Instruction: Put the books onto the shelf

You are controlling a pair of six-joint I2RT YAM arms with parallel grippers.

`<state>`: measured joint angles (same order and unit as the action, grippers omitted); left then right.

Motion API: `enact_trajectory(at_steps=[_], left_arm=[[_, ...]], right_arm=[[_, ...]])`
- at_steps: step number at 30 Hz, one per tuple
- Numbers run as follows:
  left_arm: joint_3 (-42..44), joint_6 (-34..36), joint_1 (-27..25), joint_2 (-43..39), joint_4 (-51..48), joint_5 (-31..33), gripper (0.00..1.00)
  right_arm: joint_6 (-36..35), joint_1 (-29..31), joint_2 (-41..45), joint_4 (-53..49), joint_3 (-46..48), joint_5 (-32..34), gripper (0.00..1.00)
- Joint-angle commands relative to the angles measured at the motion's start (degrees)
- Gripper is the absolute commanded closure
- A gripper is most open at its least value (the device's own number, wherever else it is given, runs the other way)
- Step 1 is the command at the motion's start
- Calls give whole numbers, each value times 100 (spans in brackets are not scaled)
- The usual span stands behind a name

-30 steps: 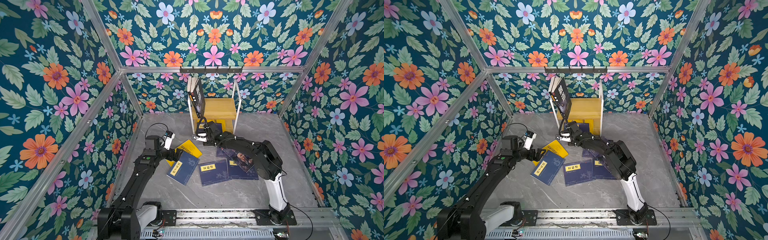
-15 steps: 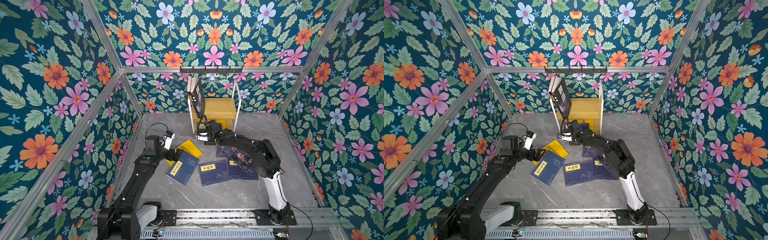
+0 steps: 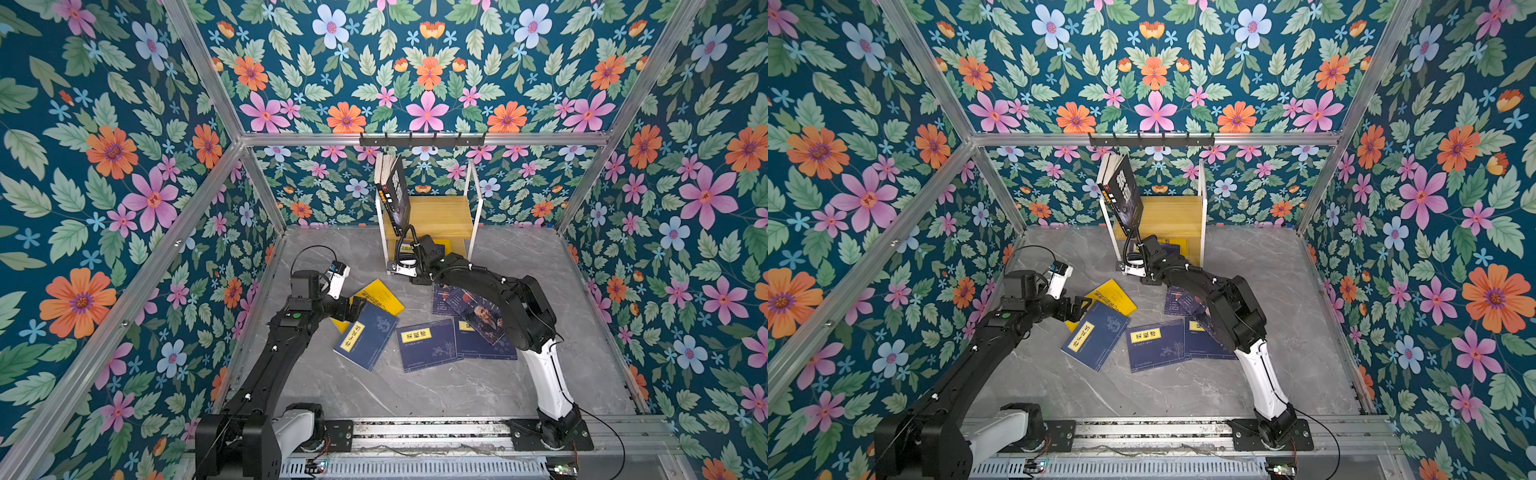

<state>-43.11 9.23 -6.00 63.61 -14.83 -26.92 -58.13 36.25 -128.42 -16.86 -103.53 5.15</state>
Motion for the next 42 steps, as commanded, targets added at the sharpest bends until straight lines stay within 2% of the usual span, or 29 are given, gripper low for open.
enact_trajectory(at_steps=[1,8,19,42], left_arm=[[-4,49,2,11,81,-80,0],[17,54,-1,22,94,-44,0],[-2,68,37,26,86,-39,0],[9,47,108,57,94,-49,0]], right_arm=[[-31,-38,-54,-138,-101,-113,54],[-154,-106,-120,-318,-274,-139,58],[-387,-254,237,-189,234,-97,54],[-543,-442,67,96,25,7,64]])
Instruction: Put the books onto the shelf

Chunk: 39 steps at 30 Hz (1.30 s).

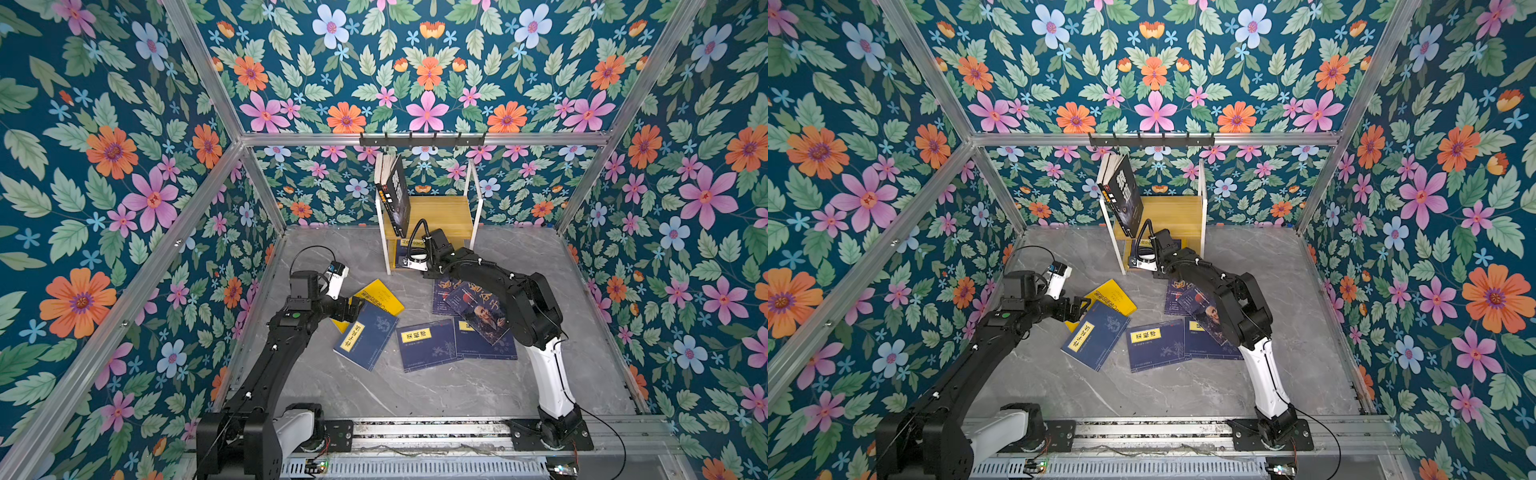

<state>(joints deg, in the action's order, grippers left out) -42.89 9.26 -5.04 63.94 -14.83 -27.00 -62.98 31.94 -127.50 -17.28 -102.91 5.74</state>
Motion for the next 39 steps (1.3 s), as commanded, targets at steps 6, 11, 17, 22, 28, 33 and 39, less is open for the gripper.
enact_trajectory(at_steps=[6,11,17,22,28,33,39], left_arm=[[-4,36,15,39,118,-97,0],[4,42,20,63,110,-35,0],[-8,41,29,79,112,-19,0],[-1,47,29,80,123,-95,0],[5,51,25,93,129,-95,0],[7,58,47,115,118,-26,0],[-9,24,56,141,119,-87,0]], right_arm=[[-47,-13,-78,154,-50,-60,66],[36,-5,-38,72,-71,-248,65],[124,92,-43,120,-144,-336,61],[245,145,-210,137,-358,-352,61],[351,171,-314,113,-475,-418,61],[457,198,-349,145,-492,-507,59],[506,213,-451,289,-537,-469,58]])
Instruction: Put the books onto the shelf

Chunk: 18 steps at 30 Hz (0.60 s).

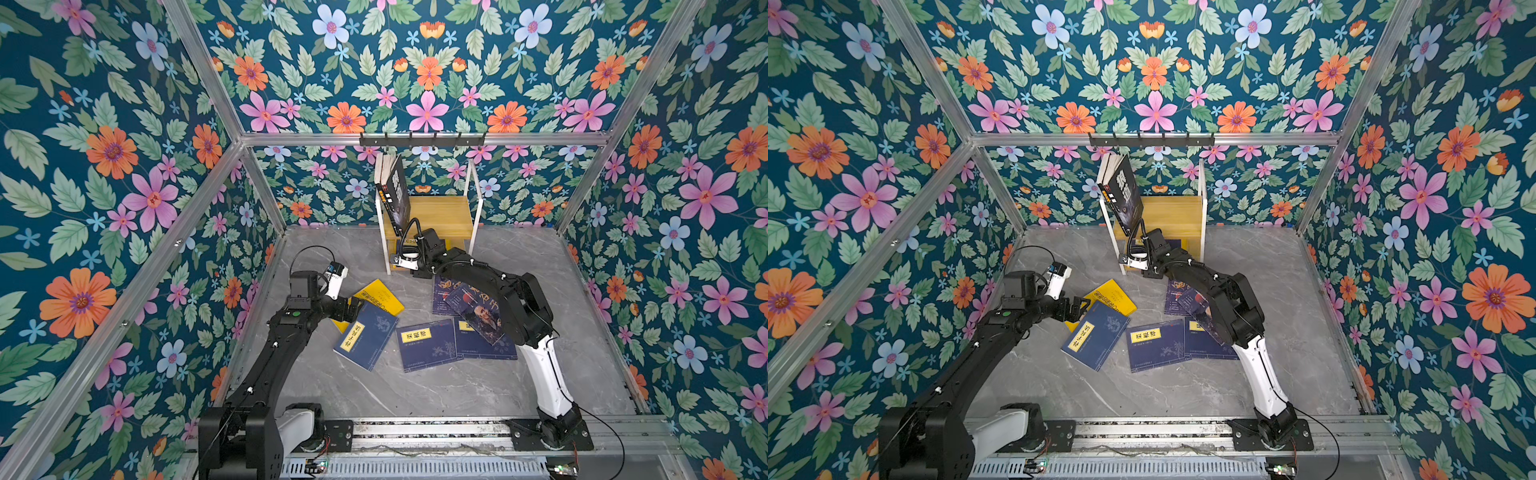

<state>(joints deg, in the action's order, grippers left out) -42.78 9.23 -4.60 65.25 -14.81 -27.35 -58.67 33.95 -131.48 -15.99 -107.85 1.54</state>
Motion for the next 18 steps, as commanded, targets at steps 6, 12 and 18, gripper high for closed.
enact_trajectory(at_steps=[6,12,18], left_arm=[[-27,13,20,42,144,-118,0],[-34,17,32,57,127,-89,0],[-20,30,56,47,118,-47,0]], right_arm=[[106,23,-142,246,-121,0,61],[141,26,-210,228,-200,-19,64],[128,32,-207,232,-218,-17,65]])
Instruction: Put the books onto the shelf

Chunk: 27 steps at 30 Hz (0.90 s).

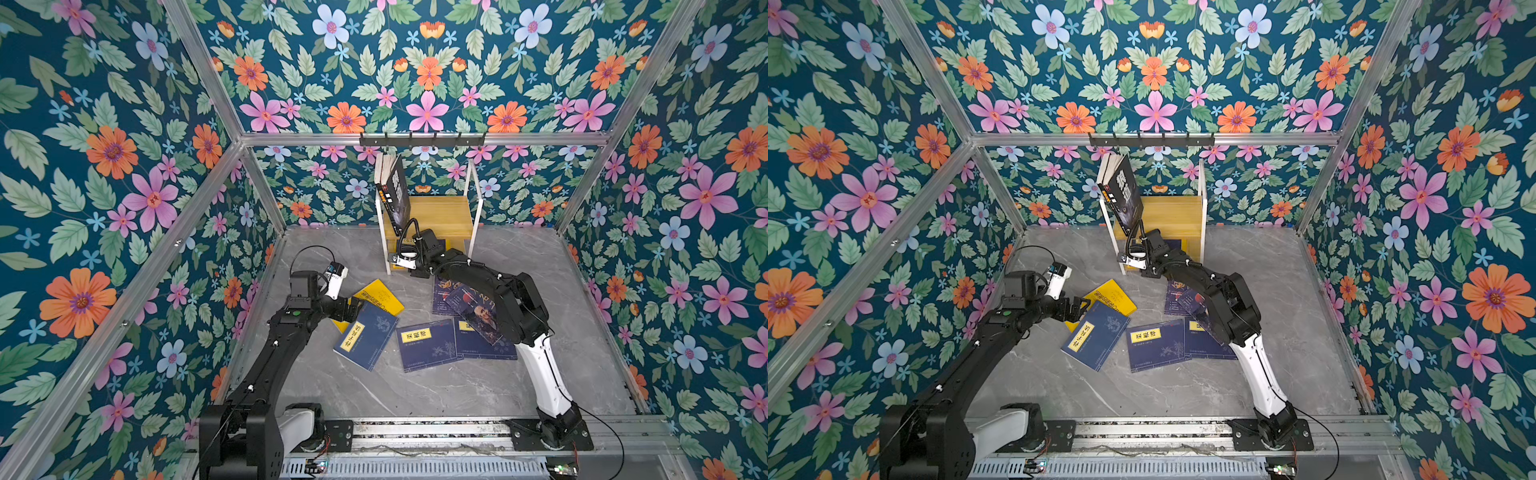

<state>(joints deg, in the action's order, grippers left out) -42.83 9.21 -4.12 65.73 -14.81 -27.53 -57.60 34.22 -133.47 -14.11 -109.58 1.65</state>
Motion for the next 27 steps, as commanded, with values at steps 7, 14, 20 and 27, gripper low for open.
enact_trajectory(at_steps=[7,14,20,27], left_arm=[[-7,28,8,-14,118,-21,0],[-94,187,16,24,-84,-187,0],[-126,714,16,95,-511,-404,3],[-300,1061,16,364,-906,-210,13]], right_arm=[[23,6,110,11,16,-85,65],[137,72,881,72,713,-411,54],[91,319,1988,470,2008,-495,46],[83,860,3121,1398,3622,-405,33]])
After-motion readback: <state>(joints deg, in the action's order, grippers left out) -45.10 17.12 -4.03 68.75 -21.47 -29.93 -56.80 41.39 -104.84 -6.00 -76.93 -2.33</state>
